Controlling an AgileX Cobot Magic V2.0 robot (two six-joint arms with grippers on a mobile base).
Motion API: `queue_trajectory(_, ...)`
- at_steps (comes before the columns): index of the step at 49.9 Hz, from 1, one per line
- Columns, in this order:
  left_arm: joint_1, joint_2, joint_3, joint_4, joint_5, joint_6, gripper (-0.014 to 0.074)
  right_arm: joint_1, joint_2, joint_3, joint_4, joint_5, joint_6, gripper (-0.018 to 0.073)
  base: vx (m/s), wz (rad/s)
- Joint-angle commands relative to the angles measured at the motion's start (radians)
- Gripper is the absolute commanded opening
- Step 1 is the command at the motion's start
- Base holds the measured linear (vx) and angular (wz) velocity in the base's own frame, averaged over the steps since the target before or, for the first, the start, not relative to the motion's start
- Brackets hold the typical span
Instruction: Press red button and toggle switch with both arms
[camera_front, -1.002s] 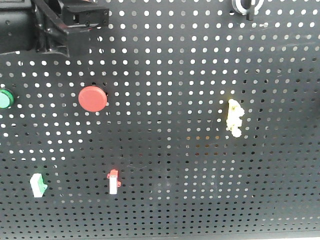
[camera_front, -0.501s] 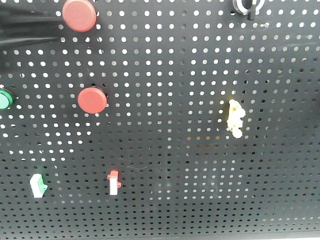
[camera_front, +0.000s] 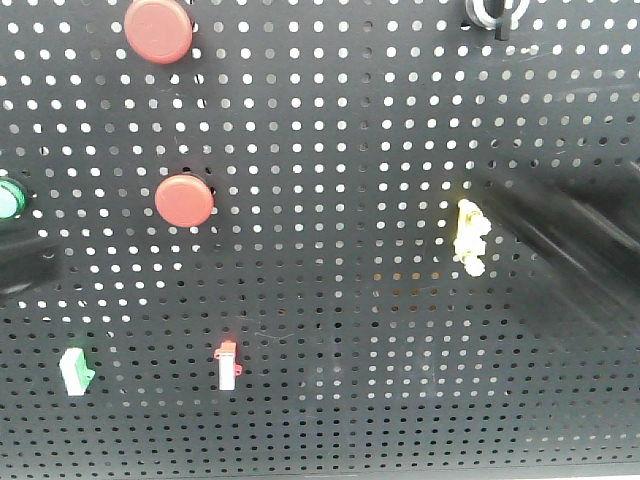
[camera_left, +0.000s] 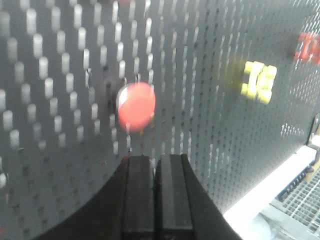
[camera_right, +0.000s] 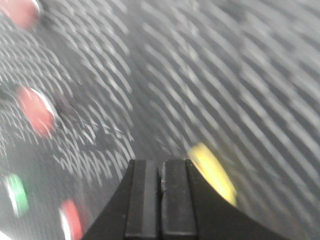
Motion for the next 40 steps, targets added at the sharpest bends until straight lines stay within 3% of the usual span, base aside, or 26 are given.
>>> queue_trajectory(1,0.001,-0.027,-0.027,-0.021,-0.092,-0.010,0.0001,0.009,0.056,-0.131,0.013,-0.085,-0.020,-0.0003,0.00,0.00)
queue_trajectory(12,0.001,-0.052,-0.027,-0.021,-0.076,-0.010,0.0001,0.009,0.108,-0.278,0.010,-0.083,-0.022,-0.0003,0.00,0.00)
queue_trajectory(29,0.001,-0.051,-0.027,-0.021,-0.066,-0.010,0.0001,-0.111,0.108,-0.286,0.019,-0.038,0.029,-0.0003,0.00,0.00)
queue_trajectory(40,0.001,-0.051,-0.027,-0.021,-0.072,-0.011,0.0001,-0.120,0.112,-0.286,0.006,-0.015,0.023,-0.0003,0.00,0.00)
